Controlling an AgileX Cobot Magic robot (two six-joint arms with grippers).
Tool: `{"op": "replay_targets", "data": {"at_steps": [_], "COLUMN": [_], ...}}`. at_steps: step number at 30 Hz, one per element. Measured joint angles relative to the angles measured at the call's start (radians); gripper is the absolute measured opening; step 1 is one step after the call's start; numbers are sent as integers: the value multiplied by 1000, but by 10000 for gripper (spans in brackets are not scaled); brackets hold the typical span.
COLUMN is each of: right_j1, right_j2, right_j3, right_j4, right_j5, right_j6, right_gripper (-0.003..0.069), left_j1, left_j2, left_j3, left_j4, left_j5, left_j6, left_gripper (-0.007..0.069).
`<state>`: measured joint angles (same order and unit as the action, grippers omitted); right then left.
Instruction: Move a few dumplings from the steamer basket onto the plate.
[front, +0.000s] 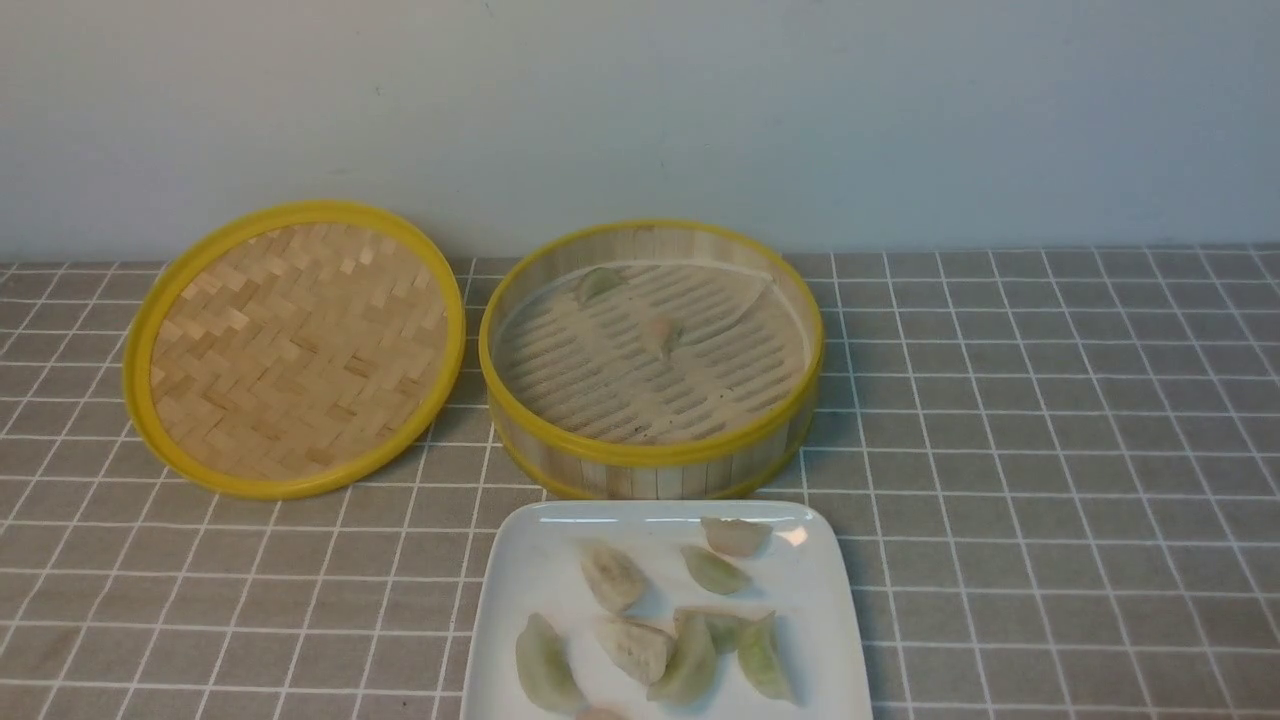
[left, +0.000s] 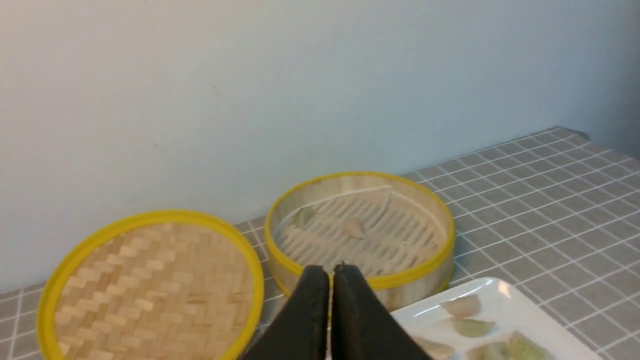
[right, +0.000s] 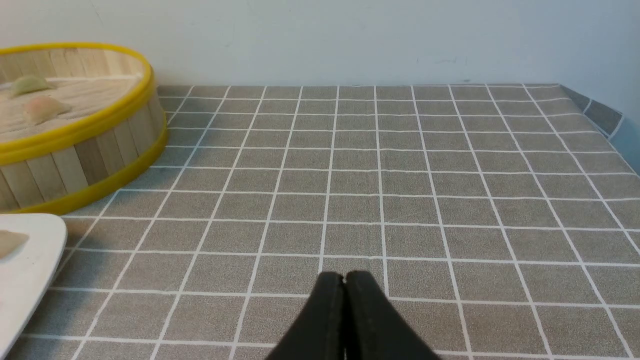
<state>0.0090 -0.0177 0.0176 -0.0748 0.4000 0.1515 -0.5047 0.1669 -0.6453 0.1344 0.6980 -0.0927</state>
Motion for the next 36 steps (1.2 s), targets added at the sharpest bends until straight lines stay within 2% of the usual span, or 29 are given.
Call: {"op": "replay_targets", "data": {"at_steps": [3, 7, 11, 12, 13, 17, 22, 36], "right_j1": [0, 0, 0, 0, 0, 0, 0, 0], "right_j2": [0, 0, 0, 0, 0, 0, 0, 0], "right_j3": [0, 0, 0, 0, 0, 0, 0, 0], "right_j4": [0, 0, 0, 0, 0, 0, 0, 0], "right_j5": [0, 0, 0, 0, 0, 0, 0, 0], "right_j6": [0, 0, 0, 0, 0, 0, 0, 0], "right_gripper": [-15, -15, -15, -15, -15, -15, -15, -15], "left_j1": [37, 170, 268, 340, 367, 459, 473, 474], "left_j2": [-73, -163, -177, -177, -177, -177, -177, -177], "left_j3": [155, 373, 489, 556, 585, 672, 673, 673], "left_j4": [20, -48, -110, -147, -160, -185, -199, -201], "left_j5": [-97, -242, -316, -355, -374, -385, -332, -328], "left_j6": [-3, 39, 80, 117, 136, 174, 174, 174], "left_gripper": [-5, -5, -5, -5, -5, -5, -5, -5]}}
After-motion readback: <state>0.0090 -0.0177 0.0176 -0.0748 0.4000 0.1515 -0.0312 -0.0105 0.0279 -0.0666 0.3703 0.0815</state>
